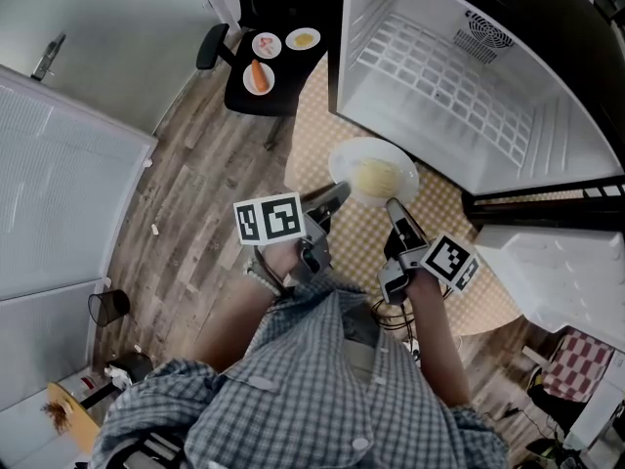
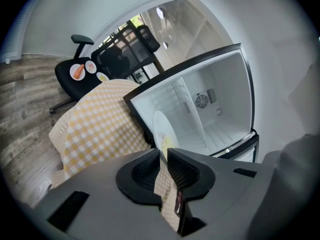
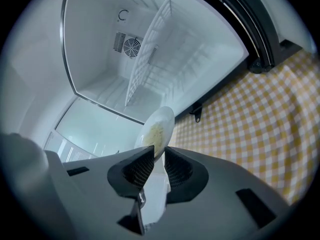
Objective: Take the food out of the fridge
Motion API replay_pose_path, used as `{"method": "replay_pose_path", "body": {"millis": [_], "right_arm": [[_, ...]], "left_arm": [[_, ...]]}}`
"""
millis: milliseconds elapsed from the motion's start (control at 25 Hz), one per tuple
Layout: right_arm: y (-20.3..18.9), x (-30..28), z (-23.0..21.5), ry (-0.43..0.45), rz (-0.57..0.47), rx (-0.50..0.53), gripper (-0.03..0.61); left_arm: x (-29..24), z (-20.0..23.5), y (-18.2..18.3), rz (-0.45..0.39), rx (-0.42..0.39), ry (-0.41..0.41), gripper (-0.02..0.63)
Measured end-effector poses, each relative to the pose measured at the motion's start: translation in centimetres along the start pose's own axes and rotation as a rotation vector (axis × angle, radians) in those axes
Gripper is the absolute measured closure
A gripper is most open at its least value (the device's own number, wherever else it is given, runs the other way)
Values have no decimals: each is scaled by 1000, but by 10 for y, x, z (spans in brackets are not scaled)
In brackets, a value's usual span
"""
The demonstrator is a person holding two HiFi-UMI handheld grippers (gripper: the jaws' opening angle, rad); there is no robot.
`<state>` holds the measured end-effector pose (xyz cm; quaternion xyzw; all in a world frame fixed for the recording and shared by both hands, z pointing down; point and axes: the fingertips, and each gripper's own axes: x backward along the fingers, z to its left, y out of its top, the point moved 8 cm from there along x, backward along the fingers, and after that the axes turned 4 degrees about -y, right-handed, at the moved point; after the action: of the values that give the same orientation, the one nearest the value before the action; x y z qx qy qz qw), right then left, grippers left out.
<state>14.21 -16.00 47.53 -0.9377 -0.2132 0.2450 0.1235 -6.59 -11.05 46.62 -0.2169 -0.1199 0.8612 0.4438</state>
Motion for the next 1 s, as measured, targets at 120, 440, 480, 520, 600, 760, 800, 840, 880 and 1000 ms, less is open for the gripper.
{"method": "replay_pose_path", "body": {"millis": [120,440,480,520,600,760,800,840,880,1000], "right_arm": [[-10,-7,-10,-29,23,0,523],[-30,-27,-29,-81,73,-21,523],[-31,-30,-32,-85,79,-24,523],[-33,-32,-35,-91,84,-26,523],[-34,-36,-41,-109,91,-27,523],[-39,-42,-50,-144,102,-35,523],[-40,-43,-53,-152,104,-42,523],[-41,-44,-55,-160,106,-50,523],[-42,-44,-58,-167,109,-58,523],[-44,-45,-65,-184,113,-85,523]], "left_arm": [[1,15,-5,22,20,26,561],[0,49,-11,80,46,86,561],[-1,52,-11,84,50,93,561],[-2,56,-11,88,54,100,561],[-5,63,-13,103,63,112,561],[-10,77,-16,136,73,139,558],[-12,79,-17,145,74,146,557],[-14,81,-18,153,75,152,557],[-15,84,-19,163,75,157,555],[-19,90,-22,185,83,169,554]]}}
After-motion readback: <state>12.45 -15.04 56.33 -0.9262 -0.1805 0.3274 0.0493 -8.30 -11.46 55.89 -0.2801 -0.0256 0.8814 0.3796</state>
